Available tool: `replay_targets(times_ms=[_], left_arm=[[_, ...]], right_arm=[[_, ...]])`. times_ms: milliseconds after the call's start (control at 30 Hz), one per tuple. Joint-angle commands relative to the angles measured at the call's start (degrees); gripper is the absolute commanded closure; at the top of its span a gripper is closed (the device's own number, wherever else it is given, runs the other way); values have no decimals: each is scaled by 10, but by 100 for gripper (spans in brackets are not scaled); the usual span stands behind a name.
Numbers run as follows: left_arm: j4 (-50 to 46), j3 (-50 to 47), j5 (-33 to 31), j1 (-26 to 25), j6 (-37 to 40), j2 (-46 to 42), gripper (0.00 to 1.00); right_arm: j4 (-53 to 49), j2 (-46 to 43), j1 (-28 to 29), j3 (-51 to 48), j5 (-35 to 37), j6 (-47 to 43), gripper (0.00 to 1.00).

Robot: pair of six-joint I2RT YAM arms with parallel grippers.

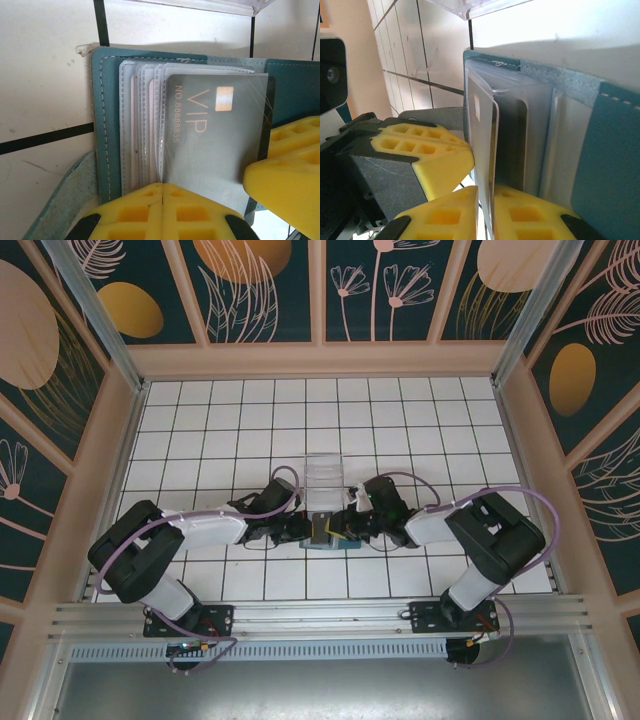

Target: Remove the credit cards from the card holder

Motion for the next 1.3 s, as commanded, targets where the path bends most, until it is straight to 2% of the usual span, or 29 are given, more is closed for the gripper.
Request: replay_targets(times_ms=[0,400,967,1267], left_arm=[[-60,-6,-10,-7,2,29,94],[-70,-1,-15,-6,8,32,93],[-82,5,-27,-6,16,33,94],[-100,21,-49,-6,21,22,94]], right_arm=[[38,-31,-5,-7,-12,-2,85],[10,-46,-11,-17,3,-9,88],[-194,-123,-34,-9,75,-78,93],[-375,-249,-63,43,124,-145,93]])
